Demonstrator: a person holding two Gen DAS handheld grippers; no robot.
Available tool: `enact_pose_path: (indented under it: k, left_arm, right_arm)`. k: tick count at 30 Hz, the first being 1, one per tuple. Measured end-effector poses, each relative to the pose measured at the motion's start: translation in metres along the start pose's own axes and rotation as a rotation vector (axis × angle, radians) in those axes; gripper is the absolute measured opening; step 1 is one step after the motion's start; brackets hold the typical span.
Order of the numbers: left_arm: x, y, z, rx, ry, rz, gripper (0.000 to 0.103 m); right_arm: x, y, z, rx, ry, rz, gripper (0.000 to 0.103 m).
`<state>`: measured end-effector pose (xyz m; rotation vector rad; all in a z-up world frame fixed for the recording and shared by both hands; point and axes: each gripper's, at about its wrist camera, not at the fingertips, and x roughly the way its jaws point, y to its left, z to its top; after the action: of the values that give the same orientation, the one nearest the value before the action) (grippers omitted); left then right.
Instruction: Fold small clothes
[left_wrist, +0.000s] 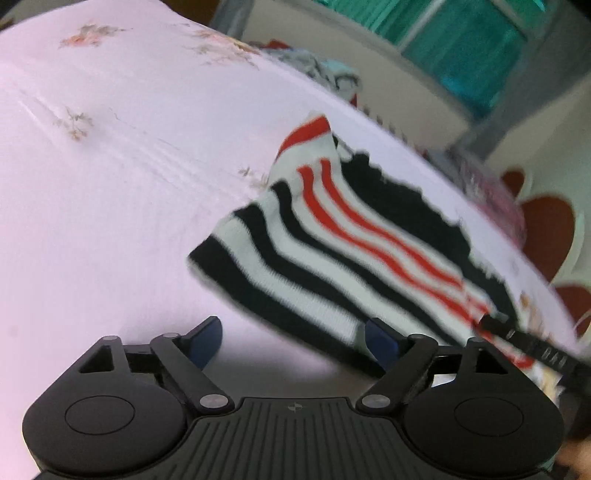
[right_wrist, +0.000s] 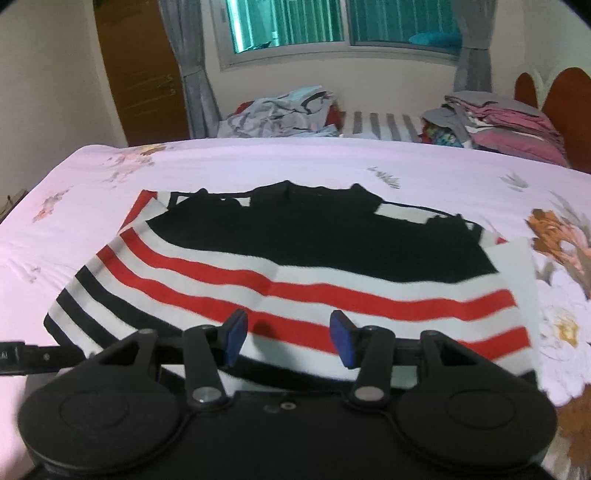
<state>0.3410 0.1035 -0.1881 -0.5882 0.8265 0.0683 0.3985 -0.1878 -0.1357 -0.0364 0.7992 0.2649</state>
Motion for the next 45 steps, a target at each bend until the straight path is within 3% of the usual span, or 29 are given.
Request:
enact_pose_path:
  k: [6, 9, 16, 22, 26, 33, 41, 45]
  left_arm:
    - [0.027, 0.008, 0.011, -0.175, -0.075, -0.104, 0.085]
    - [0.039, 0.010, 0.016, -0.212, -0.099, -0.153, 0.085]
    - [0.059, 0.023, 0.018, -0.311, -0.122, -0.217, 0.037]
    - [0.069, 0.018, 0.017, -0.344, -0.117, -0.231, 0.016]
    - [0.055, -0.010, 0.028, -0.261, -0.171, -0.263, 0.016]
    - [0.028, -0.095, 0.041, 0.007, -0.227, -0.350, 0.015]
    - [0.048, -0.217, 0.001, 0.259, -0.129, -0.500, 0.015]
    - [0.063, -0.250, -0.039, 0.391, -0.049, -0.500, 0.015]
  right_arm:
    - [0.020, 0.003, 0.007, 0.008, 0.005, -0.018, 0.049]
    - [0.033, 0.005, 0.002, -0.011, 0.027, -0.047, 0.050]
    - [0.040, 0.018, -0.008, -0.086, 0.013, -0.118, 0.051]
    - [0.038, 0.026, -0.018, -0.118, -0.031, -0.166, 0.051]
    - [0.036, 0.021, -0.010, -0.083, -0.011, -0.145, 0.051]
    - [0.003, -0.021, 0.000, 0.079, -0.045, -0.033, 0.053]
    - [-0.043, -0.106, -0.012, 0.203, -0.067, -0.067, 0.053]
    - [-0.060, -0.151, -0.027, 0.290, -0.049, -0.080, 0.053]
